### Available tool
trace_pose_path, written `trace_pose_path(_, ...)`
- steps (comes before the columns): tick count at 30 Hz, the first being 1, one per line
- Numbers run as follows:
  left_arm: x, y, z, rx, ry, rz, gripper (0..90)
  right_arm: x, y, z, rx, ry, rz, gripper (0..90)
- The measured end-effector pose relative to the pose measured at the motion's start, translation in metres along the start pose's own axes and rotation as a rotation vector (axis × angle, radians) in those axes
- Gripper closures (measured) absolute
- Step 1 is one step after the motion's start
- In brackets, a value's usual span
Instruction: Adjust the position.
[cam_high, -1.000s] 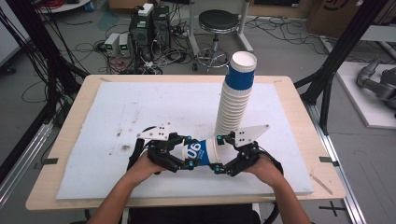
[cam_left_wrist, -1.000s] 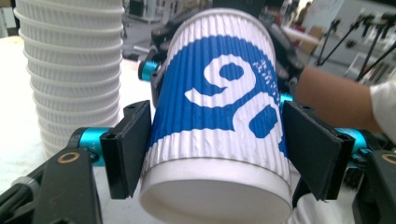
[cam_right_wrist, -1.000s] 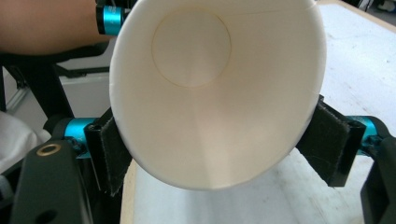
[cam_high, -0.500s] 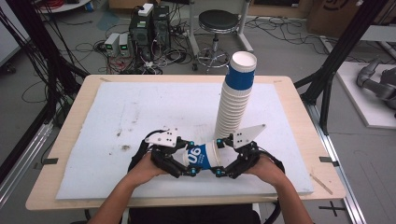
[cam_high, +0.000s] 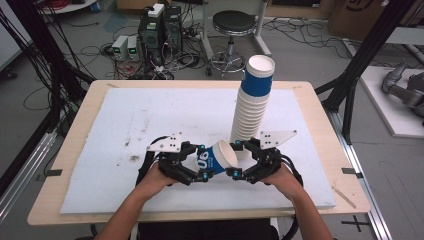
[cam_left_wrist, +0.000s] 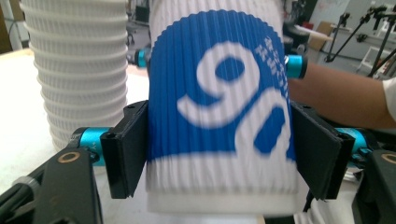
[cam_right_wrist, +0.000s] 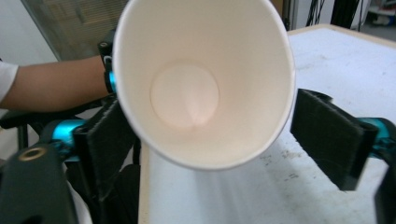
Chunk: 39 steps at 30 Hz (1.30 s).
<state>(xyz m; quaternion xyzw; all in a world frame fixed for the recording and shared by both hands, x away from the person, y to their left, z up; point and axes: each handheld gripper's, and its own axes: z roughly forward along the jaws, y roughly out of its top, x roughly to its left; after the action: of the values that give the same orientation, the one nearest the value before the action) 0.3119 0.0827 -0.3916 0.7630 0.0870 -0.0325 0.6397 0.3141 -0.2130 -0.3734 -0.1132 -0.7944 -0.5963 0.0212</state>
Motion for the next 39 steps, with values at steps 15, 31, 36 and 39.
trace_pose_path(15, -0.003, -0.002, 0.007, 0.068, 0.012, 0.015, 27.6, 0.002, 0.004, -0.002, 0.065, 0.002, -0.053, 26.2)
trace_pose_path(31, -0.008, 0.001, 0.014, 0.173, 0.047, 0.072, 26.8, 0.009, 0.009, 0.006, 0.158, -0.022, -0.107, 25.6)
trace_pose_path(36, -0.006, 0.0, 0.012, 0.153, 0.072, 0.062, 26.3, 0.006, 0.006, 0.007, 0.078, -0.048, -0.025, 15.2)
trace_pose_path(39, -0.005, 0.0, 0.011, 0.127, 0.092, 0.052, 26.4, 0.005, 0.005, 0.006, 0.038, -0.064, 0.035, 13.9)
